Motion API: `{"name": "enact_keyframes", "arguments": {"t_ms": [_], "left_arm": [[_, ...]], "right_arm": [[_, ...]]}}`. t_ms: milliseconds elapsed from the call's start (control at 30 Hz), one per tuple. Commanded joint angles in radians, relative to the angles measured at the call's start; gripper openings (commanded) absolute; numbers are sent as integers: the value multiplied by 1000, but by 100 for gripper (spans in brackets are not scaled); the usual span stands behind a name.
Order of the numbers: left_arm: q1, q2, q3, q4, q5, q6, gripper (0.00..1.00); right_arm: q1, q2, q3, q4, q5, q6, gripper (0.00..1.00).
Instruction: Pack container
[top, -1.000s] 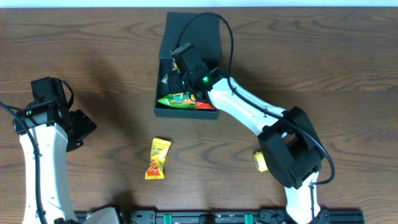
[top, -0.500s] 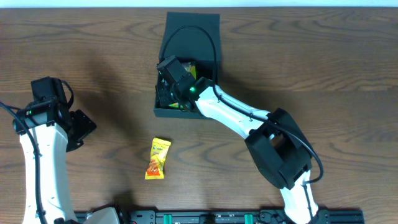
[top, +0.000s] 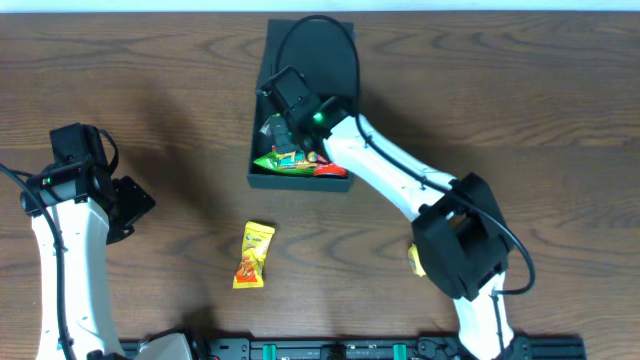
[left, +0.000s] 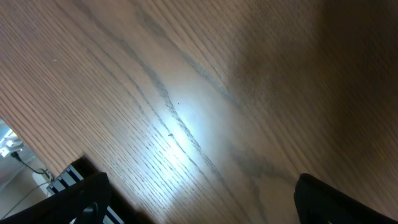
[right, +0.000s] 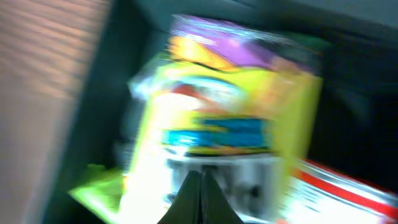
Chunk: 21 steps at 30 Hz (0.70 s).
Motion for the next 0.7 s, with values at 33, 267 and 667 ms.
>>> {"name": "enact_keyframes", "arguments": {"t_ms": [33,267,667], "left_arm": [[5,5,3,-2,-21,6,95],[5,5,3,-2,-21,6,95],[5,5,3,-2,-21,6,95]], "right_arm": [[-33,-19,8,-43,105,19,1],[-51,-18,2,-54,104,19,1],[-51,0,-29,-39,100,23,1]]}}
